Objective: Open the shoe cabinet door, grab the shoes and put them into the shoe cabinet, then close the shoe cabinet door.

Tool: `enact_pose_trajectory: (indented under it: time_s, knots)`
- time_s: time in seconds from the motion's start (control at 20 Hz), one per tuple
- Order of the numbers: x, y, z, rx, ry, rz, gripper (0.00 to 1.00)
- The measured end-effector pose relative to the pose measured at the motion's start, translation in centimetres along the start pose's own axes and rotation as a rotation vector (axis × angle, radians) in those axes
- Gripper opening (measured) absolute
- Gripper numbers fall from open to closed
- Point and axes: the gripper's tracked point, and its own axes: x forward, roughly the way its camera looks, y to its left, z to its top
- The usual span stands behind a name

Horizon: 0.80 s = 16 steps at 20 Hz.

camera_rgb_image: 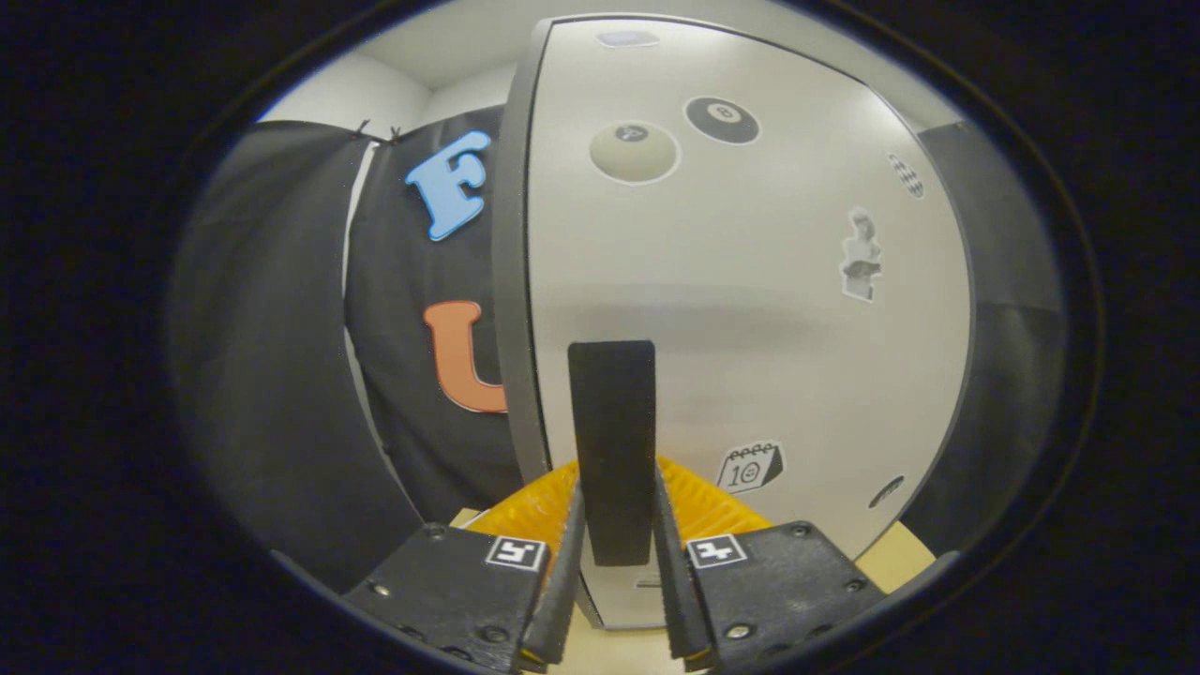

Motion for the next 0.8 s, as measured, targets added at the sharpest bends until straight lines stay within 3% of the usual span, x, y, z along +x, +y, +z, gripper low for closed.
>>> enact_pose_trajectory:
  time_s: [0.15,0.8]
  knots:
    - [-0.1,-0.1,0.0,-0.016,0.007,-0.007,0.39]
    - [-3.4,-0.9,-0.7,-0.056,0.063,0.161,0.29]
